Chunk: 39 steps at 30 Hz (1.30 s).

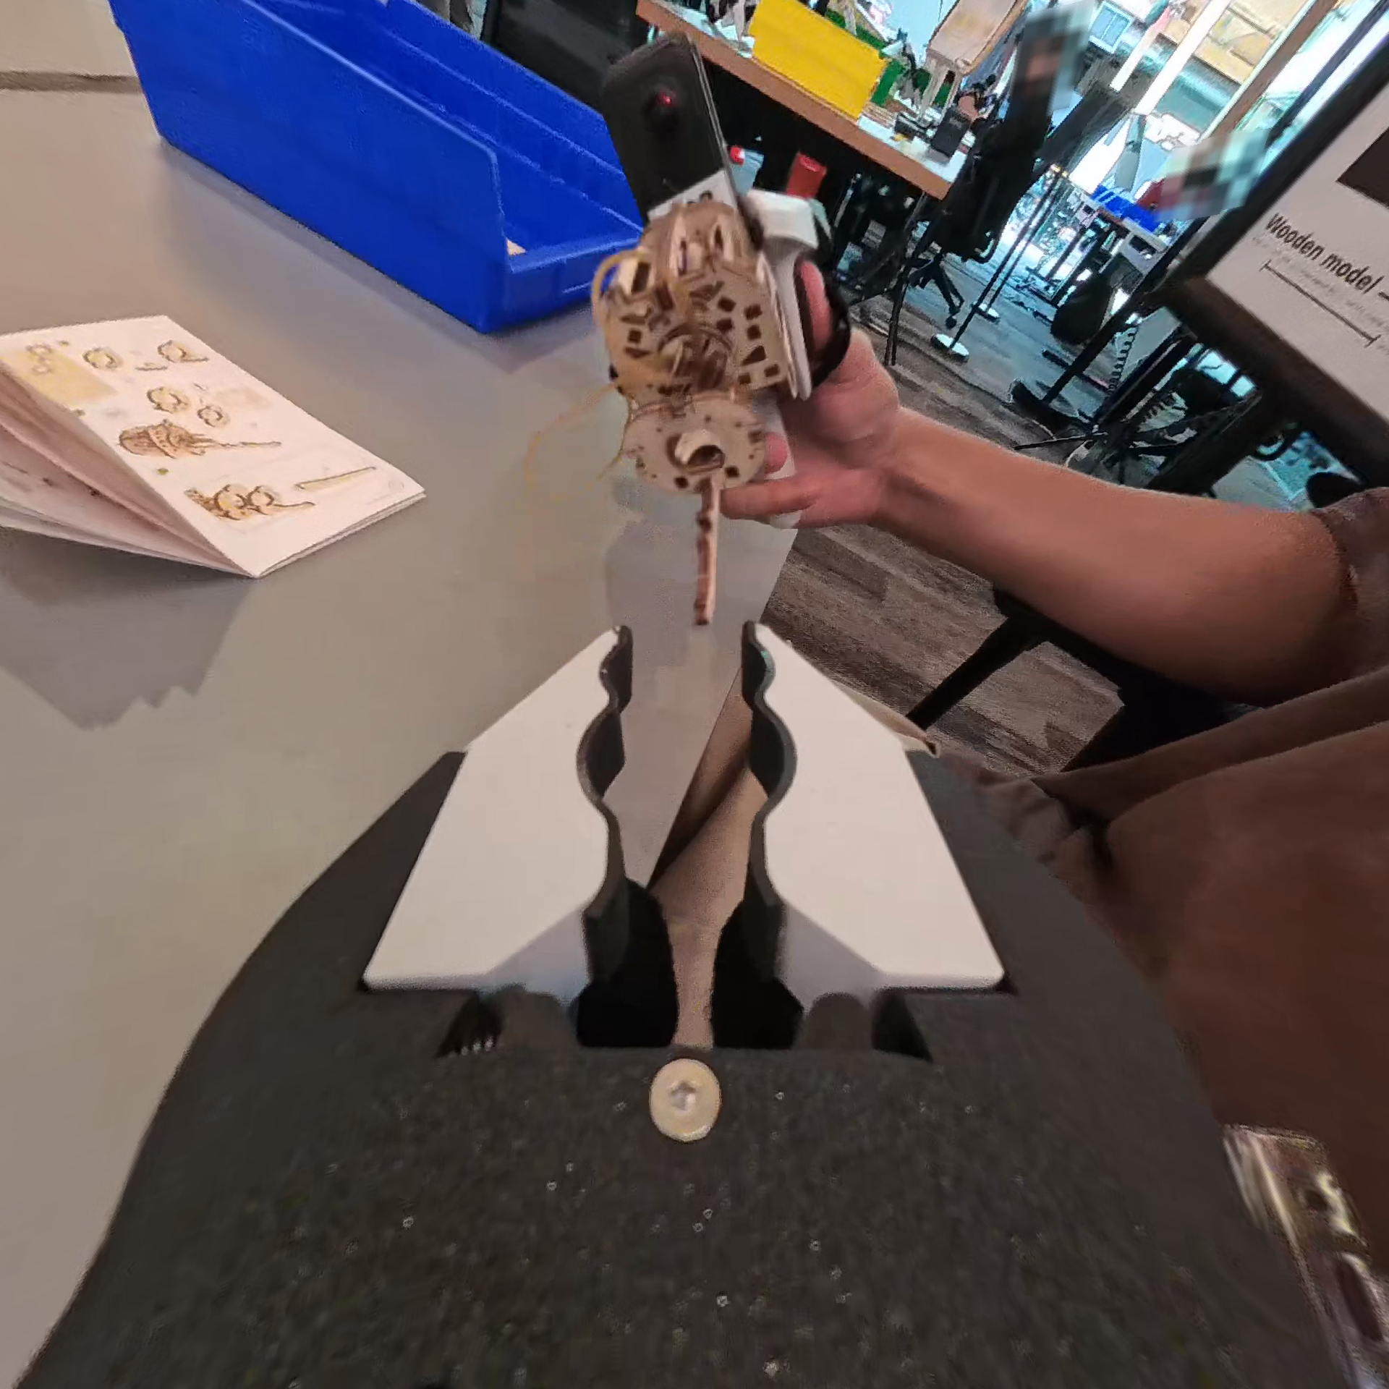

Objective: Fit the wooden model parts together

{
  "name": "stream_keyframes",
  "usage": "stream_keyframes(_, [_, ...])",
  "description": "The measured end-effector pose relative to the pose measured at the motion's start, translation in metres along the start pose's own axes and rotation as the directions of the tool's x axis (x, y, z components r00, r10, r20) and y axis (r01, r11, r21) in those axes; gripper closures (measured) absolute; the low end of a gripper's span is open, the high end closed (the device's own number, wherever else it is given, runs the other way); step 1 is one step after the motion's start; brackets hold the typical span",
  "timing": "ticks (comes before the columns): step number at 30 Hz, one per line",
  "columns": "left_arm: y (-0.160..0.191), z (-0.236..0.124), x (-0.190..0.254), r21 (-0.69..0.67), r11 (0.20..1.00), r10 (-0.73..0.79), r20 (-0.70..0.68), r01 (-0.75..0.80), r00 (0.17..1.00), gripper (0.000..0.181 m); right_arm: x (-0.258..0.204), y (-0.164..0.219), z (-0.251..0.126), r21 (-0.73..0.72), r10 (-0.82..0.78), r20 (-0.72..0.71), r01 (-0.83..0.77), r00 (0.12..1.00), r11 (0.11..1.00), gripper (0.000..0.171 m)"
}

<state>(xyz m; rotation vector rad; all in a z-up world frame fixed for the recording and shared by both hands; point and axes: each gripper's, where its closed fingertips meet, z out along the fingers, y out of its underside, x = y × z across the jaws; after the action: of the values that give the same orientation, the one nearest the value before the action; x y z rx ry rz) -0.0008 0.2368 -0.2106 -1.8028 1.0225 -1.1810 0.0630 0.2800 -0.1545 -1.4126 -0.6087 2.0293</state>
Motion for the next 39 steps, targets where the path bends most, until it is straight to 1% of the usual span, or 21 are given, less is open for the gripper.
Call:
stream_keyframes(3, [-0.006,0.007,0.001,0.027,0.998,-0.048,-0.044,0.049,0.998,0.154,0.005,0.005,0.004,-0.012,0.009,0.003,-0.009,1.0,1.0,0.137])
stream_keyframes(4, [-0.009,0.008,0.001,0.039,0.997,-0.061,-0.059,0.063,0.996,0.158,0.005,0.006,0.007,-0.013,0.013,0.011,-0.013,1.0,1.0,0.137])
stream_keyframes(5, [-0.011,0.008,0.002,0.046,0.996,-0.069,-0.075,0.073,0.995,0.173,0.006,0.007,0.008,-0.015,0.015,0.013,-0.015,1.0,1.0,0.137])
stream_keyframes(6, [-0.01,0.008,0.002,0.04,0.997,-0.069,-0.09,0.073,0.993,0.178,0.008,0.007,0.009,-0.016,0.014,0.008,-0.013,1.0,1.0,0.137])
stream_keyframes(9, [-0.008,0.01,-0.004,0.033,0.997,-0.062,-0.062,0.065,0.996,0.179,0.017,0.005,0.007,-0.001,0.012,-0.021,-0.012,1.0,1.0,0.137])
stream_keyframes(11, [-0.009,0.012,-0.016,0.025,0.998,-0.059,0.0,0.059,0.998,0.179,0.035,0.0,-0.002,0.02,0.012,-0.132,-0.009,0.991,1.0,0.136])
stream_keyframes(13, [-0.005,0.017,-0.034,-0.025,0.999,-0.034,0.094,0.036,0.995,0.179,0.047,-0.012,-0.022,0.042,-0.025,-0.265,0.037,0.964,0.998,0.125])
stream_keyframes(14, [-0.002,0.02,-0.044,-0.062,0.998,0.005,0.159,0.005,0.987,0.18,0.052,-0.018,-0.037,0.044,-0.06,-0.361,0.081,0.931,0.996,0.126])
stream_keyframes(16, [0.008,0.03,-0.059,-0.173,0.981,0.126,0.25,-0.084,0.96,0.18,0.056,-0.027,-0.067,0.007,-0.147,-0.537,0.179,0.831,0.984,0.125])
stream_keyframes(18, [0.015,0.043,-0.068,-0.25,0.956,0.227,0.292,-0.154,0.929,0.18,0.057,-0.029,-0.095,-0.047,-0.199,-0.685,0.23,0.7,0.972,0.125])
stream_keyframes(20, [0.019,0.058,-0.069,-0.288,0.936,0.289,0.29,-0.204,0.912,0.18,0.055,-0.032,-0.116,-0.056,-0.214,-0.778,0.274,0.59,0.96,0.127])
stream_keyframes(21, [0.019,0.065,-0.069,-0.285,0.931,0.308,0.286,-0.226,0.908,0.18,0.053,-0.036,-0.122,-0.04,-0.206,-0.798,0.291,0.567,0.956,0.127])
stream_keyframes(23, [0.02,0.075,-0.071,-0.296,0.927,0.318,0.289,-0.232,0.903,0.18,0.051,-0.041,-0.126,-0.012,-0.186,-0.8,0.295,0.571,0.955,0.127])
stream_keyframes(26, [0.018,0.087,-0.072,-0.285,0.93,0.317,0.296,-0.233,0.901,0.18,0.058,-0.035,-0.133,-0.032,-0.169,-0.806,0.243,0.567,0.969,0.128])
stream_keyframes(28, [0.017,0.093,-0.074,-0.268,0.941,0.288,0.314,-0.207,0.905,0.18,0.062,-0.029,-0.138,-0.046,-0.16,-0.813,0.212,0.56,0.976,0.128])
stream_keyframes(30, [0.015,0.1,-0.074,-0.229,0.959,0.235,0.327,-0.165,0.915,0.18,0.063,-0.027,-0.142,-0.02,-0.128,-0.81,0.191,0.572,0.981,0.129])
stream_keyframes(32, [0.019,0.107,-0.075,-0.222,0.967,0.193,0.331,-0.122,0.924,0.178,0.06,-0.026,-0.143,0.017,-0.089,-0.797,0.17,0.597,0.985,0.128])
stream_keyframes(34, [0.022,0.11,-0.077,-0.246,0.961,0.209,0.349,-0.126,0.913,0.174,0.057,-0.026,-0.144,0.038,-0.068,-0.792,0.159,0.607,0.987,0.128])
stream_keyframes(39, [0.021,0.112,-0.075,-0.248,0.957,0.235,0.357,-0.151,0.904,0.169,0.053,-0.027,-0.142,0.035,-0.071,-0.788,0.16,0.611,0.987,0.128])
